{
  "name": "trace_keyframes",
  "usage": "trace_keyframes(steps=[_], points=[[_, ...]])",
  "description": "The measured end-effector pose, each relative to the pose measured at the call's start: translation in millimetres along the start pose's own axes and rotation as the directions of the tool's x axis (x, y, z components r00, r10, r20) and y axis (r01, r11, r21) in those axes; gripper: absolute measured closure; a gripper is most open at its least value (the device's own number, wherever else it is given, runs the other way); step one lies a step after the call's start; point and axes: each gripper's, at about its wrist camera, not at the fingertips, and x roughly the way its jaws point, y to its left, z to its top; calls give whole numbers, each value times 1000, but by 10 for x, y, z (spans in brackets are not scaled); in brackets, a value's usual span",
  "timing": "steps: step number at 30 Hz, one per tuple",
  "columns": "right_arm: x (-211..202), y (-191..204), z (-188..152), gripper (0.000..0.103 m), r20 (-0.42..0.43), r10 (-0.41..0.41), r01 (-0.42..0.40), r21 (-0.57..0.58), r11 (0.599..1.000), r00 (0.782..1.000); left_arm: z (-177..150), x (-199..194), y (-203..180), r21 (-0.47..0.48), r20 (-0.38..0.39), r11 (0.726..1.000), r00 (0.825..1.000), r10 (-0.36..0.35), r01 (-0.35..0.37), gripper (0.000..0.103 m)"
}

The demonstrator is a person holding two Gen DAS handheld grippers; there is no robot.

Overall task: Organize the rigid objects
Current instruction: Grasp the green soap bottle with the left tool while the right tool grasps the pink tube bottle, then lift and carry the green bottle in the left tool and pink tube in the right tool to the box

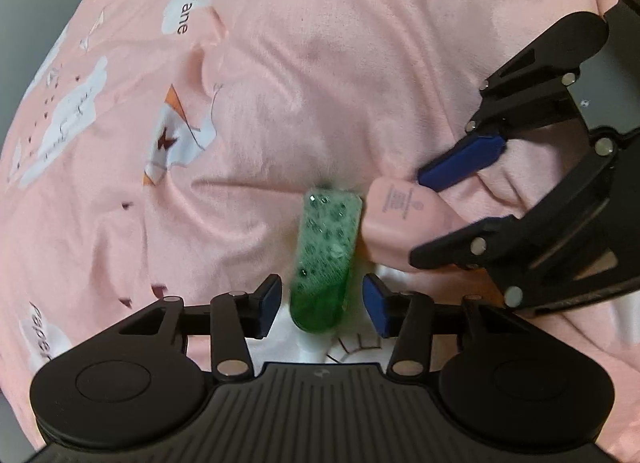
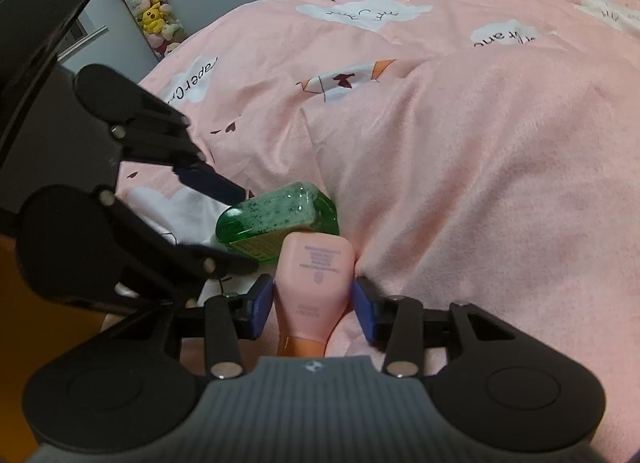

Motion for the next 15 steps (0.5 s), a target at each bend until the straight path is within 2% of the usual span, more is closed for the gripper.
trace_keyframes(steps=[2, 8, 11, 15], points=[[14, -23, 5, 57, -4, 8, -8, 9, 1000, 1000, 23, 39, -17, 25, -4, 1000, 1000, -8, 8, 57], [14, -35, -2, 57, -4, 20, -20, 10, 1000, 1000, 122, 141, -13, 20, -16, 999, 999, -30, 30, 68], [18, -59, -4, 59, 1, 37, -37, 18, 999, 999, 116, 147, -17, 13, -21, 1000, 999, -27, 27, 69], [48, -57, -3, 59, -9, 53, -53, 9, 999, 999, 91, 103, -8, -54, -7, 998, 1000, -30, 30, 70]])
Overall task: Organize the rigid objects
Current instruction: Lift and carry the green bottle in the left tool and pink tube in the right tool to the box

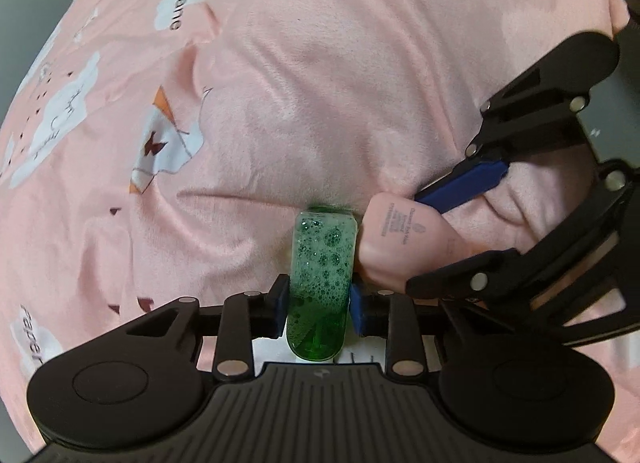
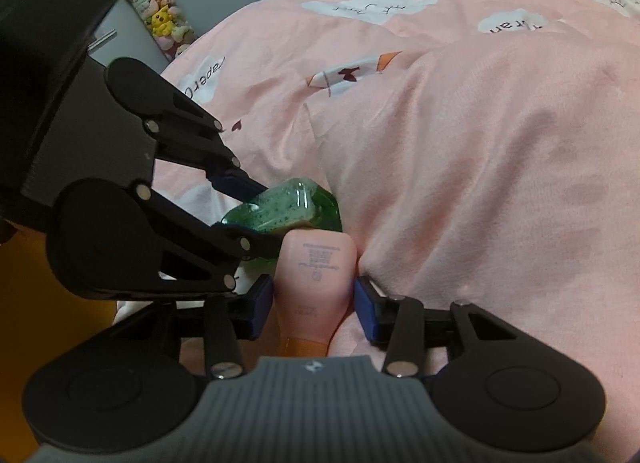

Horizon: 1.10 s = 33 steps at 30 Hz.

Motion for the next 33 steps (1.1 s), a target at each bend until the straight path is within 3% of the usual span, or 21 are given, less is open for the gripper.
trace_keyframes(steps=[12, 17, 22, 27, 33], points=[[-333, 166, -76, 60, 72, -24, 26, -32, 999, 997, -305, -611, 35, -263, 113, 964, 994, -10, 40, 70], [-676, 311, -54, 60, 125, -12, 17, -41, 999, 992, -432, -1083, -32, -328, 208, 943, 978, 16, 54, 70], [-1095, 572, 20, 60, 188, 35, -22, -73, 997, 982, -635, -1531, -24, -419, 275, 905, 960, 55, 68, 70], [-1400, 926, 113, 60, 223, 82, -51, -139, 989, 971, -1019, -1960, -6, -537, 308, 839, 947, 93, 92, 70], [-1572, 1413, 180, 60, 203, 194, -153, -201, 968, 960, -1693, -2284, 64, -698, 287, 710, 944, 165, 88, 70]])
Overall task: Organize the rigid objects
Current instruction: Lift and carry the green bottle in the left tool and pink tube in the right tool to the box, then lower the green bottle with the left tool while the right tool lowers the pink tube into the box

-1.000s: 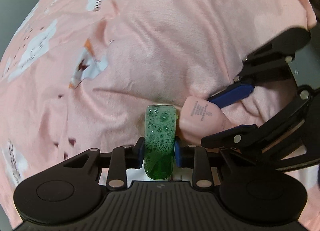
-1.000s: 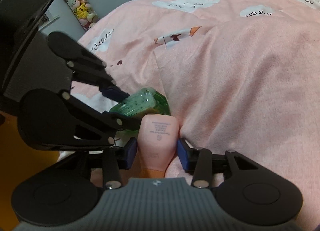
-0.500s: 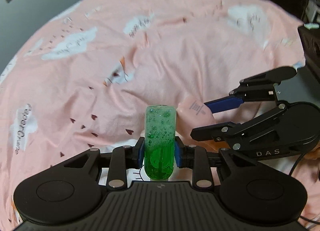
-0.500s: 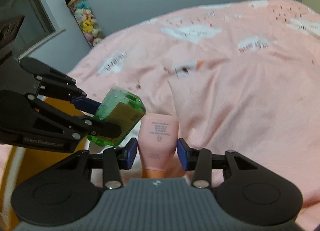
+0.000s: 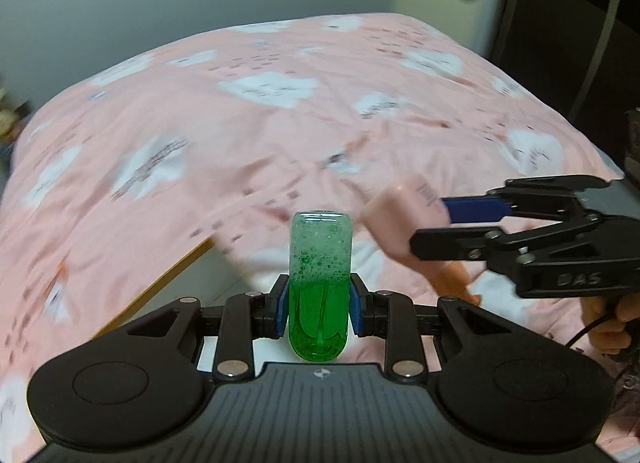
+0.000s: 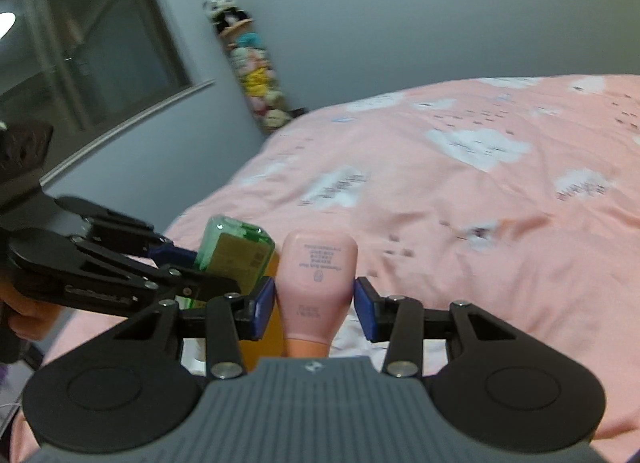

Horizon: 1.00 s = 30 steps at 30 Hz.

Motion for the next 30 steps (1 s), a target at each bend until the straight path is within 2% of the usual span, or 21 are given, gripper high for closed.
trace_keyframes(steps=[3, 6, 10, 13, 17, 24, 30], points=[[127, 333, 62, 60, -28, 71, -72, -39, 997, 997, -193, -83, 266, -99, -12, 995, 1000, 20, -21, 70], [344, 677, 89, 60, -87, 109, -117, -90, 989, 990, -390, -74, 531, -191, -36, 981, 999, 32, -39, 70], [708, 1080, 31, 60, -184, 107, -140, -173, 975, 977, -603, 24, 839, -278, -72, 958, 996, 60, -77, 70], [1004, 1240, -36, 60, -247, 74, -129, -216, 968, 966, -688, 156, 1033, -322, -105, 941, 992, 72, -103, 70], [1441, 1354, -56, 60, -290, 13, -97, -275, 957, 957, -750, 421, 1224, -353, -175, 924, 980, 92, -149, 70], [2060, 1358, -104, 60, -378, -52, -62, -282, 958, 924, -847, 748, 1544, -423, -255, 885, 963, 88, -193, 70], [2191, 1379, -166, 60, -404, -69, -74, -328, 942, 912, -788, 847, 1530, -341, -314, 902, 937, 154, -263, 70]])
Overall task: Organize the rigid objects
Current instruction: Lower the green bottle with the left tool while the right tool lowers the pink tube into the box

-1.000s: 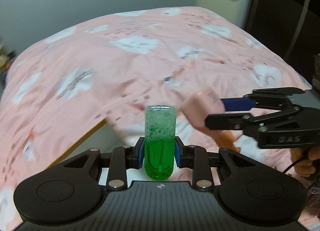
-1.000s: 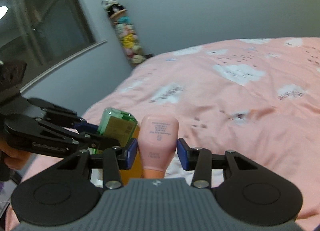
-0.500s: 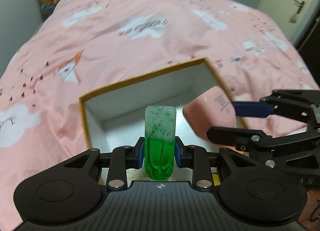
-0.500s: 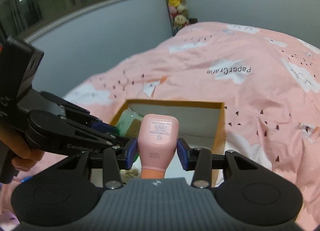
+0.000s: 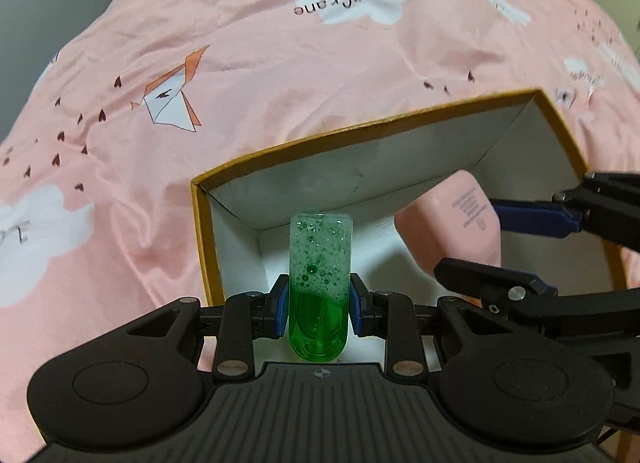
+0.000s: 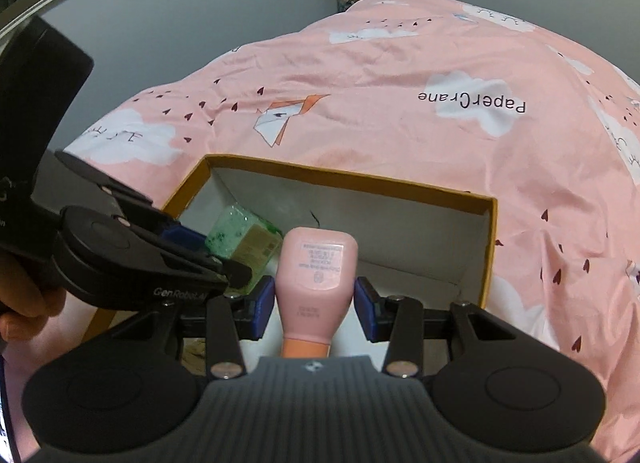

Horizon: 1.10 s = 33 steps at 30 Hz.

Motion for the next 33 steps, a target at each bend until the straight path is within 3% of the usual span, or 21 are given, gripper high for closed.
trace_keyframes(steps=[5, 11, 15, 18, 25, 33], points=[[34, 14, 3, 60, -10, -8, 8, -28, 1000, 1000, 27, 5, -56, 10, -39, 999, 999, 32, -32, 70], [63, 85, -13, 60, -25, -37, 35, -100, 994, 999, 41, 89, -149, 94, -76, 992, 993, 93, -86, 69], [64, 80, -11, 60, -32, -36, 33, -108, 994, 999, 28, 67, -96, 72, -74, 996, 995, 61, -56, 70], [93, 108, -12, 60, -47, -38, 32, -123, 992, 998, 16, 22, -46, 54, -55, 998, 998, 22, -19, 70], [189, 113, -10, 60, -86, -5, 1, -49, 999, 996, -87, -343, 96, 42, 111, 999, 993, -30, 26, 70], [444, 207, 111, 60, -117, 10, -5, 38, 999, 993, -158, -460, 180, 24, 146, 1000, 989, -18, 14, 72]])
